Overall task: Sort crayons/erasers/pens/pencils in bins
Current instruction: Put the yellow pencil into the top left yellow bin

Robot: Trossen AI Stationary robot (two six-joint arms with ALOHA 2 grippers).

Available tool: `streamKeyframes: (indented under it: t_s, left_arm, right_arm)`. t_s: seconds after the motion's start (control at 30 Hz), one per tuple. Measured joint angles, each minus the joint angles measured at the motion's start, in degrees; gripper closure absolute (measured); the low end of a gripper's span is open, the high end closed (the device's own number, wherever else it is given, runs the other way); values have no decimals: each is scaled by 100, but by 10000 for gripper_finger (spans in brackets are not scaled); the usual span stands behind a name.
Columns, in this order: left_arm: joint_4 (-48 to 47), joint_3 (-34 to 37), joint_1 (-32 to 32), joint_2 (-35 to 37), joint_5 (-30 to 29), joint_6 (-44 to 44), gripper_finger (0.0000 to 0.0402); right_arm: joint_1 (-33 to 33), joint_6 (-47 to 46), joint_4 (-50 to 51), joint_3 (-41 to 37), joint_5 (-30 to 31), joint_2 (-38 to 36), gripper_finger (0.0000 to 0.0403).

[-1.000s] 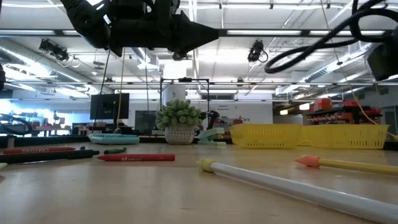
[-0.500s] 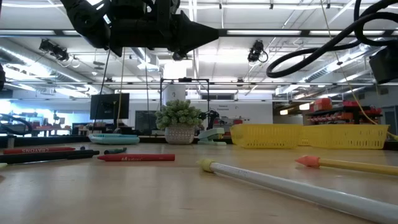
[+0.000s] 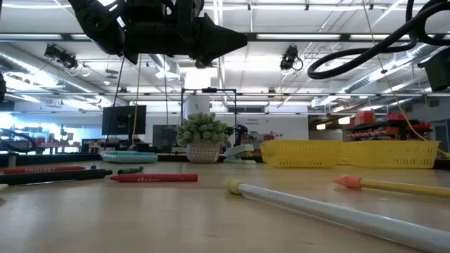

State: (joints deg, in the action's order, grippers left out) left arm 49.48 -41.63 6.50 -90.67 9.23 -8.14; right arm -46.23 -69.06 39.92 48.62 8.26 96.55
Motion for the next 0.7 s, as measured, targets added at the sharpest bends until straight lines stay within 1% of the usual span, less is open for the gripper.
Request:
streamKeyframes:
  t_s: [0.23,0.37,0.5,0.7]
  left_arm:
    - [-11,0,0,0,0,0,319]
    - [-36,0,0,0,0,0,317]
    - [-59,0,0,0,0,-2,313]
    - [-107,0,4,2,0,-4,317]
  right_arm:
    - [55,8,14,-19,91,-148,355]
    - [230,126,37,-26,485,-477,355]
    - [518,505,61,-26,920,-909,356]
    - [1180,1590,51,-21,1558,-1655,356]
